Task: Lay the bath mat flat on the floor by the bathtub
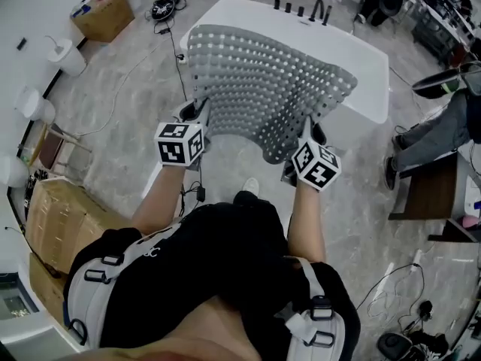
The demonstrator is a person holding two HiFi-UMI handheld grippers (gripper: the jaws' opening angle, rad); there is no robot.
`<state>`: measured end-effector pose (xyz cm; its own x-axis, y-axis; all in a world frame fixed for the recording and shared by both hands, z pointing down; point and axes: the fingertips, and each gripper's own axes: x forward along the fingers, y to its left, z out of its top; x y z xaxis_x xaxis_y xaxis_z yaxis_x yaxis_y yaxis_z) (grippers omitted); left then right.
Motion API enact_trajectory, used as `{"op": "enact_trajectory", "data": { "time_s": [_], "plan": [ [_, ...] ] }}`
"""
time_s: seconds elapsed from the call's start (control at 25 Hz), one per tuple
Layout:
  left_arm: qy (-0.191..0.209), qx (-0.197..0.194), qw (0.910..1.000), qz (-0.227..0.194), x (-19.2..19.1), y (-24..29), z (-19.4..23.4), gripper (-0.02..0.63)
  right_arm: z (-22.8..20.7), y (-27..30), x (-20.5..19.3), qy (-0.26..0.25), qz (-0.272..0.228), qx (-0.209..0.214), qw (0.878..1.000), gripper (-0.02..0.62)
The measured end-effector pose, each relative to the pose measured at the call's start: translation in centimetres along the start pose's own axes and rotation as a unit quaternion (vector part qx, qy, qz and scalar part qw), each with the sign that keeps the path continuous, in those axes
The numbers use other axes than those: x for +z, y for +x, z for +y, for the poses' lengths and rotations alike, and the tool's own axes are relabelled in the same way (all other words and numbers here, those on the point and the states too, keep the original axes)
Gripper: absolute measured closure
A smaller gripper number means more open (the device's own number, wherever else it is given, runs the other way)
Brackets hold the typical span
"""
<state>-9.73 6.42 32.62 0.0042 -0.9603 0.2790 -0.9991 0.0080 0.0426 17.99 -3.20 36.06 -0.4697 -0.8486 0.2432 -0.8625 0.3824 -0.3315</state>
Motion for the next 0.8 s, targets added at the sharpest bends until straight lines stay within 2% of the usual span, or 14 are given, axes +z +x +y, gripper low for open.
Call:
{"op": "enact_trajectory", "data": {
  "time_s": [0.32,0.6,0.8],
  "plan": [
    [0.000,0.010,0.9999,0.008,3.7,9.8,3.6,0.569,0.1,10.7,4.2,-0.020,0.015,0.012,1.000,0.554],
    [-0.022,0.021,0.9991,0.029,3.3,14.2,6.9,0.569,-0.1,15.6,4.5,-0.025,0.040,0.007,0.999,0.552],
    [-0.024,-0.001,0.9980,0.058,2.5,17.1,9.2,0.569,0.1,18.3,3.6,-0.023,0.063,-0.017,0.998,0.552]
  ]
}}
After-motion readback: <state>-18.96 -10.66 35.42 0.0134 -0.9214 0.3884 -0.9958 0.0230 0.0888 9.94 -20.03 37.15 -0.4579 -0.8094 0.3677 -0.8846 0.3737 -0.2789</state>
